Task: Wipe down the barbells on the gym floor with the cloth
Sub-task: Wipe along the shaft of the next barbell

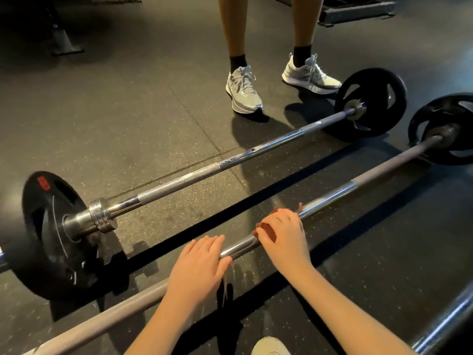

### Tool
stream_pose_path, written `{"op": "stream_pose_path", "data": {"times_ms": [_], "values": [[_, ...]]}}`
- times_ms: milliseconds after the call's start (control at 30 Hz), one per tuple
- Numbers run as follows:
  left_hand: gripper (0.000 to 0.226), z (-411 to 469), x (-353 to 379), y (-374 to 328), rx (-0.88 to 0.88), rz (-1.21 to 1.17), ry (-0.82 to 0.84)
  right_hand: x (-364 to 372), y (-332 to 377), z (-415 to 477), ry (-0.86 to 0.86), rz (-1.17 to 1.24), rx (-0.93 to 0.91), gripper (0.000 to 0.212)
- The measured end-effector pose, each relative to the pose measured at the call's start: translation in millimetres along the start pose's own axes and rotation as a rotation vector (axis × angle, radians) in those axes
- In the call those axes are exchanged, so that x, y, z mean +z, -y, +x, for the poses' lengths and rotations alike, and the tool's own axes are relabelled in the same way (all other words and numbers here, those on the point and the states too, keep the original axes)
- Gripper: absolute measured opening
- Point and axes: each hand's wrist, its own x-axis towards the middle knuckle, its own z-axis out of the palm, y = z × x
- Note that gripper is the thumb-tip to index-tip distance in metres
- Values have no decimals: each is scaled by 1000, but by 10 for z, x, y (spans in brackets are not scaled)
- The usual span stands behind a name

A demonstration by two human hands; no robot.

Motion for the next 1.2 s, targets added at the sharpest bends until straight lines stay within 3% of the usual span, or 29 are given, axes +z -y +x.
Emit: {"op": "stream_pose_path", "data": {"times_ms": [133, 267, 400, 533, 667, 767, 867, 1000, 1200], "values": [[84, 18, -31, -2, 0, 6, 11, -133, -61, 166, 126, -32, -95, 22], [91, 30, -85, -32, -51, 14, 50, -63, 19, 151, 56, -43, -61, 20], [85, 18, -127, -92, -114, 49, 115, -93, -33, 148, 157, -62, -80, 27], [99, -54, -176, -126, -139, 73, 131, -107, 4, 142, 180, -98, -94, 28], [60, -80, -156, -171, -167, 51, 135, -142, -1, 125, 220, -125, -107, 31], [57, -101, -181, -184, -173, 42, 145, -191, -11, 156, 256, -166, -131, 35], [65, -144, -162, -181, -174, 58, 162, -190, -4, 157, 245, -196, -146, 35], [103, -219, -138, -185, -159, 72, 124, -168, 4, 144, 235, -202, -152, 36], [108, -202, -124, -190, -161, 83, 129, -188, -16, 175, 272, -153, -125, 37]]}}
